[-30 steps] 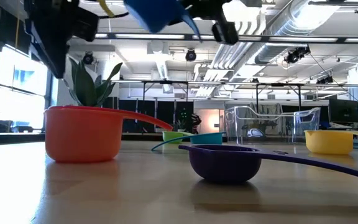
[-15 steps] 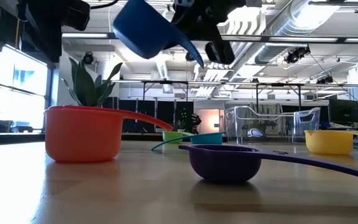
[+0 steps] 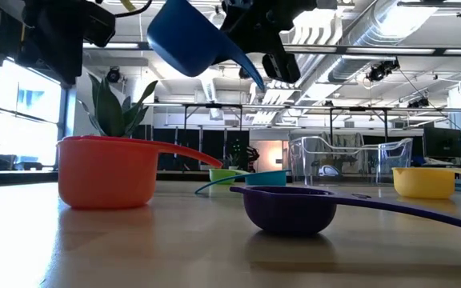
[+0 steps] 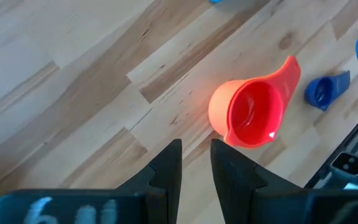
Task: Nest measuring cups in basket
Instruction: Stack the blue measuring cup into the red measuring cup
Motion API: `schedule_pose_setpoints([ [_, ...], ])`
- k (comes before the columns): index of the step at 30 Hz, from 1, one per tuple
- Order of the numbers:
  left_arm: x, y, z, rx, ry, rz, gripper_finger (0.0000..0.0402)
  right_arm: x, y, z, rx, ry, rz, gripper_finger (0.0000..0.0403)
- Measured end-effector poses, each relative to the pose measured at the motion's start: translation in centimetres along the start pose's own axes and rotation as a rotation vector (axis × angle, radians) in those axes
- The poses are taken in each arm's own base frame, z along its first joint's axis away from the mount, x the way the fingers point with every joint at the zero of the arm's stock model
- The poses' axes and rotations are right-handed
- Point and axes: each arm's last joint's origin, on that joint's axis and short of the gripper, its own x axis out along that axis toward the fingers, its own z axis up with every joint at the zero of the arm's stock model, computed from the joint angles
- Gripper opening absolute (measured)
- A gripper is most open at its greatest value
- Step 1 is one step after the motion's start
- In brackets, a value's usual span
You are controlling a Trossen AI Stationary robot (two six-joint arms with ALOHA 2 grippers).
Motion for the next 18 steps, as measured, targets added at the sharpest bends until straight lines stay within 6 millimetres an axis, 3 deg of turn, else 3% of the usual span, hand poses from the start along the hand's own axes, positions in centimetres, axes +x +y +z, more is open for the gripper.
schedule_pose_setpoints([
  [6, 0.0, 0.0, 0.1, -0.037, -0.001, 0.001, 0.0076, -0.2, 0.8, 0.7, -0.045, -0.068, 0.06, 0.0],
  [12, 0.0, 0.0, 0.1, -0.052, -0.002, 0.001, 0.0076, -1.5, 2.6, 2.5, -0.151, -0.081, 0.05, 0.0],
  [18, 0.0, 0.1, 0.0, -0.052, 0.003, 0.009, 0.0076, -0.7, 3.1, 3.6, -0.203, -0.005, -0.012, 0.0],
])
